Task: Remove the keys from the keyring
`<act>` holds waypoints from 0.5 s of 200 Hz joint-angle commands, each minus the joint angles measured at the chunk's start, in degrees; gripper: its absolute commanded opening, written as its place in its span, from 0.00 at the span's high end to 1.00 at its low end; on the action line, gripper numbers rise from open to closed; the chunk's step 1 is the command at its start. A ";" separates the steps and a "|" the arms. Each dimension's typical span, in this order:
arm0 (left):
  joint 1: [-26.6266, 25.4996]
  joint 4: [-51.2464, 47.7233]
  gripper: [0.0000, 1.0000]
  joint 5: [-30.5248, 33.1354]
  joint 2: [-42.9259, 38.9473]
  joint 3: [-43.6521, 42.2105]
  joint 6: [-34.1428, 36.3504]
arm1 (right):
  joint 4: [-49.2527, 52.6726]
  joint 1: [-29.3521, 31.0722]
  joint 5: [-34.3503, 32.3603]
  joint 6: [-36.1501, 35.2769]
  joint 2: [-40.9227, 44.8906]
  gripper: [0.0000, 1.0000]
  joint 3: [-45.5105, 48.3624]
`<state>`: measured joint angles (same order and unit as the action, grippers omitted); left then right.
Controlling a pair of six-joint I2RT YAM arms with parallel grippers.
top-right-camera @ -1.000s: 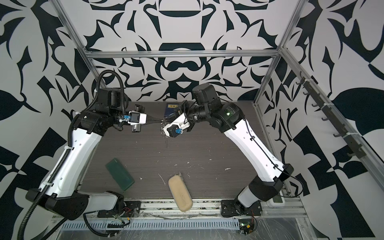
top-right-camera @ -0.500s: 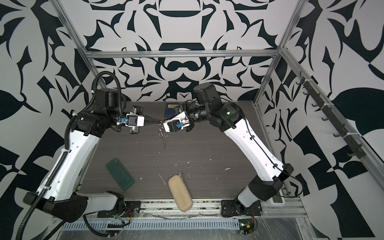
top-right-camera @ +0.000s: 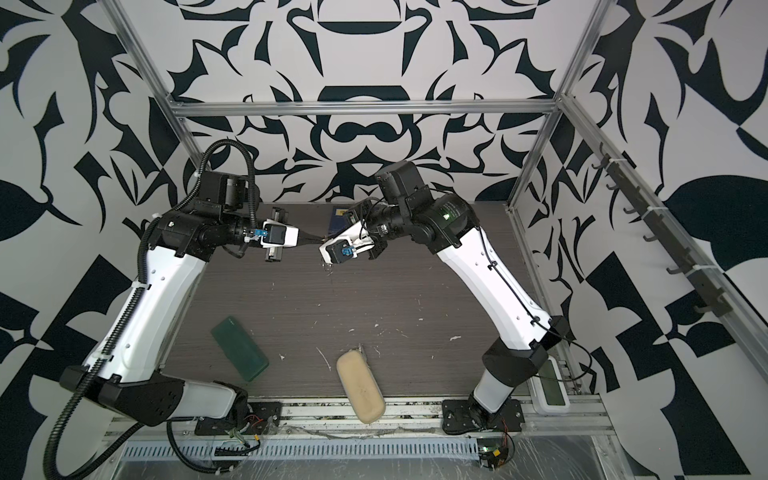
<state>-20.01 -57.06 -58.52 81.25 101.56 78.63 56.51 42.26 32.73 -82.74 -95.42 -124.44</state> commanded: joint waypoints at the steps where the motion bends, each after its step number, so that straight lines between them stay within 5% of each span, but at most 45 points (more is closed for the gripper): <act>1: -3.21 -7.25 1.00 -0.45 1.40 0.75 4.26 | -13.22 1.51 2.17 -0.66 0.67 1.00 -4.38; 33: -4.09 -0.59 1.00 1.79 -0.97 -3.82 5.72 | -13.36 1.51 6.59 4.61 0.89 1.00 -5.78; 100: -6.08 4.66 1.00 -1.81 -0.17 -4.17 4.63 | -14.50 1.51 -5.00 -2.97 0.68 1.00 -3.89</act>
<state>-21.98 -50.87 -56.31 79.68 98.80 81.78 58.54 42.48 29.91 -82.52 -95.29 -125.71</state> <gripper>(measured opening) 0.039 0.065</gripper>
